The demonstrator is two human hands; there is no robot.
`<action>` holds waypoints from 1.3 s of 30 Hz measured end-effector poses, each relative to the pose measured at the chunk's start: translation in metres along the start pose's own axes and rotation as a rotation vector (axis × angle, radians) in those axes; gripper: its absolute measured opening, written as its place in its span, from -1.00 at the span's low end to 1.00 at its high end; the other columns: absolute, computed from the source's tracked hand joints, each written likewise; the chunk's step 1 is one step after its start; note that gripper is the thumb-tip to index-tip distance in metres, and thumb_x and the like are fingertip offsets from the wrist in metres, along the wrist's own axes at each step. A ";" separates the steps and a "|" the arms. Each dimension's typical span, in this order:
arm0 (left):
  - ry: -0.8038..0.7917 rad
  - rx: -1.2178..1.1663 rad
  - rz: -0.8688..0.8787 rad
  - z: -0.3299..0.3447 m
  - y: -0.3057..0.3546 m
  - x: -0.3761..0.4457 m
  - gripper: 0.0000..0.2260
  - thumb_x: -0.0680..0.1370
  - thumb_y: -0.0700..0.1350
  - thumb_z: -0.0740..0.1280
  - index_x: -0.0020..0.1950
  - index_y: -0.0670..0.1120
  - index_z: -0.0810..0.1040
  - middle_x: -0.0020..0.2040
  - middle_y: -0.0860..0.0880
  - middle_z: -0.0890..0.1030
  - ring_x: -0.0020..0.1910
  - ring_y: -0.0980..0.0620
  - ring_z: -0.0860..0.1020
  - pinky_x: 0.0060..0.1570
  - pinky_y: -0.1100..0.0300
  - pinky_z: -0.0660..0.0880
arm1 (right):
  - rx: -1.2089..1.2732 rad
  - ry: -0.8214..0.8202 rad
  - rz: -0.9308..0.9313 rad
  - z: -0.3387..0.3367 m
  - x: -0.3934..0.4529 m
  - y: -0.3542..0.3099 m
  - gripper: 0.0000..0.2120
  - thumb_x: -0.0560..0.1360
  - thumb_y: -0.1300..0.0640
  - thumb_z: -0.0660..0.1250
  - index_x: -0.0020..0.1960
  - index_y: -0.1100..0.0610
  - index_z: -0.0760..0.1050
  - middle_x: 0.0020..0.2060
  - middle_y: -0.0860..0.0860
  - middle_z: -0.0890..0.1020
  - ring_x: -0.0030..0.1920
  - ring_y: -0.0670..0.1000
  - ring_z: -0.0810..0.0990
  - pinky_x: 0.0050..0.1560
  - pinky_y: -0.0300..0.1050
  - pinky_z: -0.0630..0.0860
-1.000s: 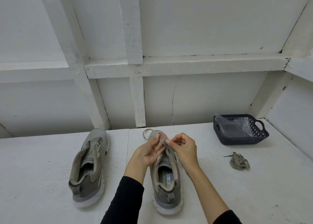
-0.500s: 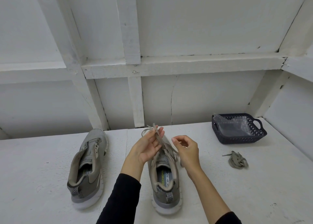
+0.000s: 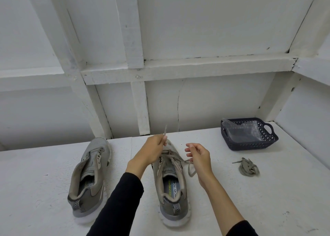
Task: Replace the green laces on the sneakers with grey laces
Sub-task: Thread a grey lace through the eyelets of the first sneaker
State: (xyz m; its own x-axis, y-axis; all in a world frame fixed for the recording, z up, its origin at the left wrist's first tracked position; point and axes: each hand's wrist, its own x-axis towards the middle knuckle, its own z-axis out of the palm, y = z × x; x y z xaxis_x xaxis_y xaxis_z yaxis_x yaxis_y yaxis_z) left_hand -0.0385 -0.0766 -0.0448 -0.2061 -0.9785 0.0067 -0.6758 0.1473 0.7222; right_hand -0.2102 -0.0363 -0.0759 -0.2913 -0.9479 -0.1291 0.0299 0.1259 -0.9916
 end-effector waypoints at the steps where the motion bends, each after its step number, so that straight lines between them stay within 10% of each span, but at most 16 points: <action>1: -0.015 0.058 0.033 -0.001 0.000 0.001 -0.68 0.70 -0.01 0.06 -0.17 -0.10 0.44 -0.14 -0.08 0.54 -0.14 -0.06 0.50 -0.18 0.18 0.37 | 0.005 -0.022 0.008 0.000 0.000 -0.001 -0.81 0.63 0.17 0.19 -0.02 0.06 0.58 -0.14 0.03 0.62 -0.15 -0.03 0.56 -0.12 -0.16 0.52; 13: -0.049 0.145 0.084 0.000 0.002 0.003 -0.67 0.70 0.00 0.06 -0.16 -0.11 0.45 -0.19 -0.03 0.51 -0.20 0.05 0.40 -0.25 0.20 0.28 | -0.026 -0.376 0.051 0.007 -0.005 -0.005 -0.87 0.60 0.14 0.26 0.10 0.09 0.55 -0.10 -0.02 0.69 -0.16 -0.12 0.56 -0.16 -0.26 0.50; 22: -0.190 0.171 0.144 -0.002 0.002 -0.004 -0.70 0.69 -0.01 0.06 -0.13 -0.02 0.50 -0.20 0.15 0.44 -0.15 0.21 0.41 -0.11 0.20 0.32 | 0.055 -0.126 -0.028 0.003 0.004 -0.006 -0.94 0.52 0.32 0.36 -0.06 0.24 0.61 -0.24 0.07 0.63 -0.25 -0.05 0.54 -0.24 -0.31 0.52; 31: -0.136 0.241 0.215 -0.004 0.000 -0.007 -0.76 0.67 -0.04 0.14 -0.10 -0.04 0.53 -0.24 0.18 0.43 -0.20 0.25 0.39 -0.21 0.37 0.24 | 0.051 -0.205 -0.037 -0.003 0.006 -0.006 -0.75 0.50 0.29 0.39 0.16 0.13 0.57 -0.13 0.05 0.64 -0.19 -0.09 0.61 -0.15 -0.29 0.56; 39: -0.151 0.270 0.205 -0.004 0.002 -0.008 -0.75 0.68 -0.03 0.13 -0.08 -0.04 0.54 -0.24 0.20 0.43 -0.18 0.30 0.39 -0.09 0.21 0.24 | 0.067 -0.184 -0.040 0.003 0.007 -0.007 -0.96 0.52 0.30 0.37 -0.08 0.24 0.61 -0.29 0.09 0.64 -0.29 -0.04 0.58 -0.24 -0.30 0.54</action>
State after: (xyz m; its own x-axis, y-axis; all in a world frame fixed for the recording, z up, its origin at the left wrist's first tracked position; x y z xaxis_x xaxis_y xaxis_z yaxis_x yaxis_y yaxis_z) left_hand -0.0355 -0.0690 -0.0402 -0.4455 -0.8951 0.0154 -0.7679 0.3909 0.5074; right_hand -0.2094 -0.0450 -0.0696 -0.1142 -0.9900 -0.0832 0.0876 0.0734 -0.9934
